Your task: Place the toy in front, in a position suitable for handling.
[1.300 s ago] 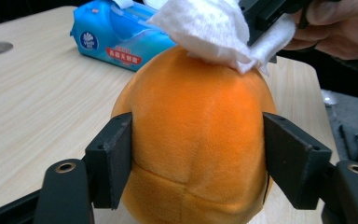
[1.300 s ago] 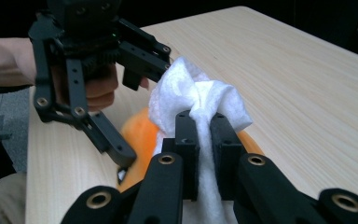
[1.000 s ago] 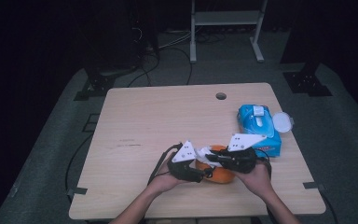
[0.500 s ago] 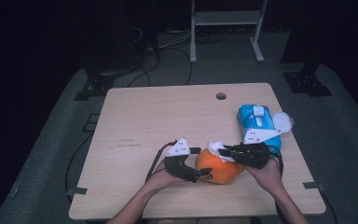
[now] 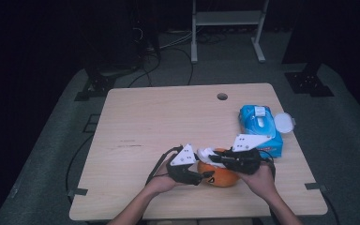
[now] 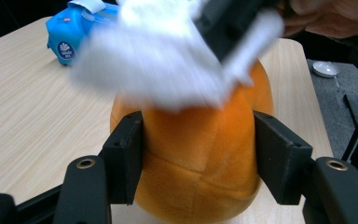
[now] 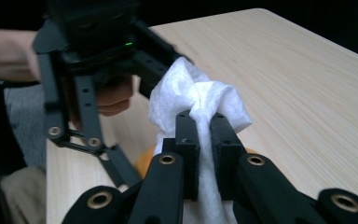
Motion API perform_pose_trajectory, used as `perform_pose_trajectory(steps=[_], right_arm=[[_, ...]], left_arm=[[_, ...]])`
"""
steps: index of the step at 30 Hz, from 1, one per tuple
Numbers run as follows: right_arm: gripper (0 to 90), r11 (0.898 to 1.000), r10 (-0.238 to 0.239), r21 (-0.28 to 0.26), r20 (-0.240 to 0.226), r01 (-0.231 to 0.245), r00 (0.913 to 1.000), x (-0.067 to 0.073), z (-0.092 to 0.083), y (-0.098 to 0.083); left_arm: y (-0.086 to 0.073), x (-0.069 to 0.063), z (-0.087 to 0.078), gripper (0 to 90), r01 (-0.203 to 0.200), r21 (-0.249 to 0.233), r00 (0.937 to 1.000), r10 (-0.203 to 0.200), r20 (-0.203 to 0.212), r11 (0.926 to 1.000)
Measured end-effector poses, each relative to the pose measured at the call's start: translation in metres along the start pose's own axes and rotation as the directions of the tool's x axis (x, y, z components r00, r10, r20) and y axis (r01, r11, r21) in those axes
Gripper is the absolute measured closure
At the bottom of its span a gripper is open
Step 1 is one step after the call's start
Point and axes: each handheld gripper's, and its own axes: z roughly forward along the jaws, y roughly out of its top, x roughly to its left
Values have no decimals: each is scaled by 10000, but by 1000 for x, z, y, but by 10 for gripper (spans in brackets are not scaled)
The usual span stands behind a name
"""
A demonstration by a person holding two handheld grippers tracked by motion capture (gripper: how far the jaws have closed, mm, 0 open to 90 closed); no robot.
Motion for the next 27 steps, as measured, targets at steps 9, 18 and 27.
perform_pose_trajectory(steps=[9,18,27], right_arm=[[831,9925,1219,-99,529,-1216,9911,-28,-25,-25],[830,9979,649,-32,-111,-650,9978,-7,-3,-18],[828,9978,666,5,-92,-666,9977,-7,-2,-21]], left_arm=[[-14,11,-6,383,315,226,9991,-322,284,9992],[-4,14,-13,182,376,-400,9957,-341,858,9985],[-16,20,-13,323,449,102,9949,-456,902,9989]])
